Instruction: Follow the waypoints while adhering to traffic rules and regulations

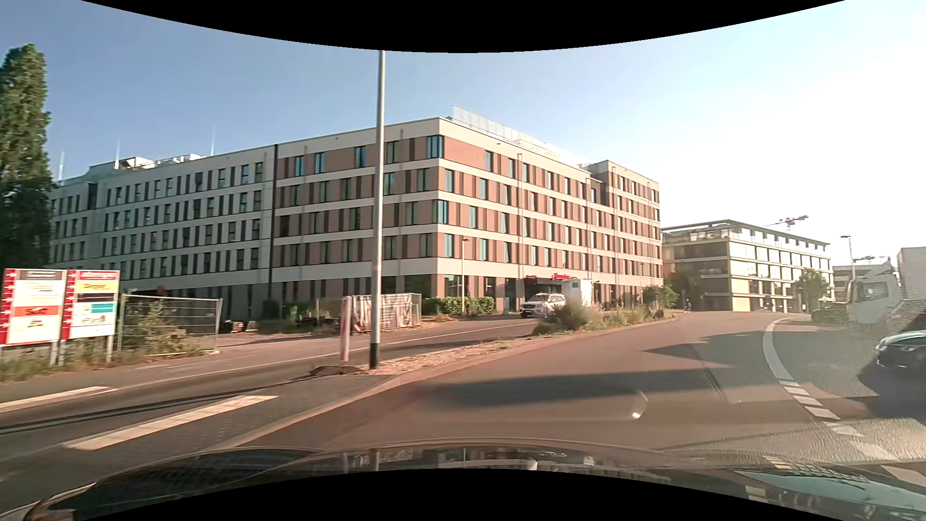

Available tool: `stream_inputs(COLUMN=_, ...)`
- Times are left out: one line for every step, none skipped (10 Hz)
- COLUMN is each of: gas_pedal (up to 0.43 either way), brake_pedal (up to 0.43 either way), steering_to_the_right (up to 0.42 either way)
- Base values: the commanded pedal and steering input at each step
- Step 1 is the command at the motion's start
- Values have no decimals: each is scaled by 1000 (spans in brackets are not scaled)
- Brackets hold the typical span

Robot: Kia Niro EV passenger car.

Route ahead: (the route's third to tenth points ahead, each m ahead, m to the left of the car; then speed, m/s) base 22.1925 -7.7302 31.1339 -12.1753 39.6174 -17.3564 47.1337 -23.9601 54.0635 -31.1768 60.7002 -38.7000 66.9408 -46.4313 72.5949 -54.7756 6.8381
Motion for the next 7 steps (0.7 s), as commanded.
stream_inputs(gas_pedal=150, brake_pedal=0, steering_to_the_right=294)
stream_inputs(gas_pedal=157, brake_pedal=0, steering_to_the_right=277)
stream_inputs(gas_pedal=169, brake_pedal=0, steering_to_the_right=266)
stream_inputs(gas_pedal=169, brake_pedal=0, steering_to_the_right=253)
stream_inputs(gas_pedal=177, brake_pedal=0, steering_to_the_right=238)
stream_inputs(gas_pedal=177, brake_pedal=0, steering_to_the_right=223)
stream_inputs(gas_pedal=177, brake_pedal=0, steering_to_the_right=202)
